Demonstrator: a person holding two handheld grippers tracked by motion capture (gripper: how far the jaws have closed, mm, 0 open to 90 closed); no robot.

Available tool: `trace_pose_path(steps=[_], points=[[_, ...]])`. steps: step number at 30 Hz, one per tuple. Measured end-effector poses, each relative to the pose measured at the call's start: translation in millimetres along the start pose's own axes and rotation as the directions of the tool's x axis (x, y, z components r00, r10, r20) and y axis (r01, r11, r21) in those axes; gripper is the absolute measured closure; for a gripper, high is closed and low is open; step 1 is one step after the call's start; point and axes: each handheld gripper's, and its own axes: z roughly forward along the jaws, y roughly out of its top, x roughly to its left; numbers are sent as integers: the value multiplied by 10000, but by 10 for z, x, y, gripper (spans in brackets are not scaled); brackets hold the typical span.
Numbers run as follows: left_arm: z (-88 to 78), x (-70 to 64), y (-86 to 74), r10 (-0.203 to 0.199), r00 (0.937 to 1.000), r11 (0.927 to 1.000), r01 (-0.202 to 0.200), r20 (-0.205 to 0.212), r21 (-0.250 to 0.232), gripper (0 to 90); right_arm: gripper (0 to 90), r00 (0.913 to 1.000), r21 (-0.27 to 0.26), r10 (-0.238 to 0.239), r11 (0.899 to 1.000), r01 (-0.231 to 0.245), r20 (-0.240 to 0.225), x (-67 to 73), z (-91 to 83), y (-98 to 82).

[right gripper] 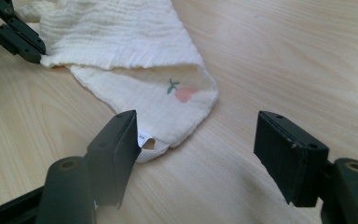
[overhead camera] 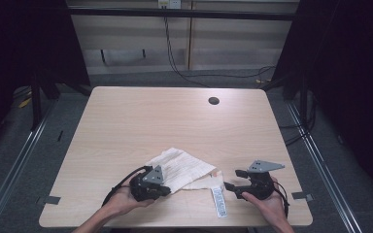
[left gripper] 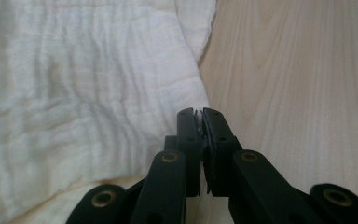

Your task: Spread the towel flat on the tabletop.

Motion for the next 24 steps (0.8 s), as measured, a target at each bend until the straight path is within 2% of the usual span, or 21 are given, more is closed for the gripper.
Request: trace_pose_path(steps=[1,3,5,6,9,11,13,14,15,16,18,19,20,22,23,24], points=[[-20,0,14,20,9999,9999,-21,115,105,868,303,10000,19,-6,10000,6,-2,-1,0,0],[-56,-12,31,-30,9996,9996,38,271,-263,869,302,10000,31,18,10000,-18,-4,-3,-1,0],[-121,-9,58,-34,9999,9984,43,165,-571,869,285,10000,-3,40,10000,-40,16,-10,-5,1],[-162,-4,64,-265,9993,9957,287,261,-877,869,286,10000,-26,77,10000,-77,-16,-15,-9,1],[-277,26,92,-499,9986,9883,521,190,-1431,869,322,9998,-26,151,9999,-151,-121,-32,-6,4],[-332,67,103,-686,9970,9814,740,365,-1773,869,329,9996,-26,173,9998,-174,-228,-23,-6,17],[-391,109,115,-762,9970,9789,772,127,-1894,867,335,9998,-78,141,9999,-143,-171,-12,-11,55],[-413,133,111,-999,9949,9720,1012,168,-2120,868,335,9996,-199,250,9995,-253,-154,-1,-23,73],[-435,156,108,-1060,9943,9687,1057,107,-2248,868,340,9997,-271,225,9994,-229,-128,6,-29,91],[-461,173,109,-1043,9945,9697,1004,-57,-2229,868,357,9998,-230,170,9996,-172,-76,18,-35,105],[-502,208,102,-1227,9924,9608,1190,5,-2505,868,387,9996,-34,164,9999,-165,-212,27,-28,124],[-518,219,99,-1308,9913,9589,1231,-132,-2556,868,404,9995,94,121,9999,-118,-285,27,-12,133],[-532,236,94,-1306,9912,9599,1216,-192,-2527,868,419,9989,243,136,9996,-125,-445,23,16,146],[-540,254,84,-1435,9891,9565,1303,-319,-2608,868,429,9974,578,34,9983,8,-726,27,89,196],[-548,263,79,-1477,9885,9562,1342,-328,-2600,867,430,9974,703,-37,9975,88,-718,38,129,221],[-554,270,71,-1591,9870,9518,1475,-219,-2690,867,447,9981,818,-119,9965,169,-604,53,165,234]])
